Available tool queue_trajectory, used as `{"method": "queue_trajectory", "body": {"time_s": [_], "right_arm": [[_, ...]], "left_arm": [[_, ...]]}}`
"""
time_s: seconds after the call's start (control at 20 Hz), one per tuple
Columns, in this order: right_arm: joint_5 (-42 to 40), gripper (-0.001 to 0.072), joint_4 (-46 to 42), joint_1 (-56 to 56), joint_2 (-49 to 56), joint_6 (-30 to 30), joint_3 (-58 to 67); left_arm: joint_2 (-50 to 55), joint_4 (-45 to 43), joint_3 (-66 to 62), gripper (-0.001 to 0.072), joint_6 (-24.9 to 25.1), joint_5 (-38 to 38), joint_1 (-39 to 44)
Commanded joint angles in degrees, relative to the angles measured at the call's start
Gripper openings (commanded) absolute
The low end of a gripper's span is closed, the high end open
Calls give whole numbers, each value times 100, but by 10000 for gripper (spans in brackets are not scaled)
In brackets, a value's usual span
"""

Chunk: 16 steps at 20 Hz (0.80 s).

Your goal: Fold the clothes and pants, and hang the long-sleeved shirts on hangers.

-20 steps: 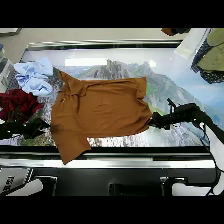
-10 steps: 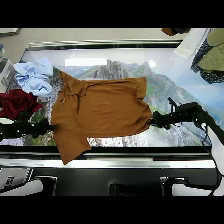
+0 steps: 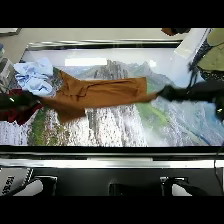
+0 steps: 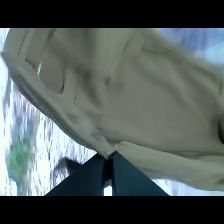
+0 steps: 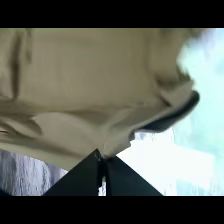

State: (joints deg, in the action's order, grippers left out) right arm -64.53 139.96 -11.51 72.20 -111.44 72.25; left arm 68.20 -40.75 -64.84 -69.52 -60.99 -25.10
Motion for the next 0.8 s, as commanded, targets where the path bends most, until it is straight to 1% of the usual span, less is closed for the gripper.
{"method": "queue_trajectory", "body": {"time_s": [0.0, 0.15, 0.25, 0.45, 0.6, 0.75], "right_arm": [[52, 29, 7, 4, -664, 168, 1635], [199, 29, -341, 2, -1427, 481, 2712], [439, 29, -752, 2, -2009, 769, 3128], [1311, 30, -1659, 2, -3077, 1635, 3204], [1449, 30, -2138, 2, -3386, 2131, 3204], [1178, 30, -2129, 2, -3259, 2304, 3202]], "left_arm": [[-890, -610, -1563, 15, -588, -50, 7], [-1733, -1226, -2586, 16, -1034, -44, 7], [-2282, -1639, -2933, 16, -1268, -35, 7], [-3244, -2420, -2975, 17, -1714, 262, 7], [-3576, -3128, -2975, 17, -2159, 365, 7], [-3495, -3101, -2876, 16, -2225, 350, 7]]}}
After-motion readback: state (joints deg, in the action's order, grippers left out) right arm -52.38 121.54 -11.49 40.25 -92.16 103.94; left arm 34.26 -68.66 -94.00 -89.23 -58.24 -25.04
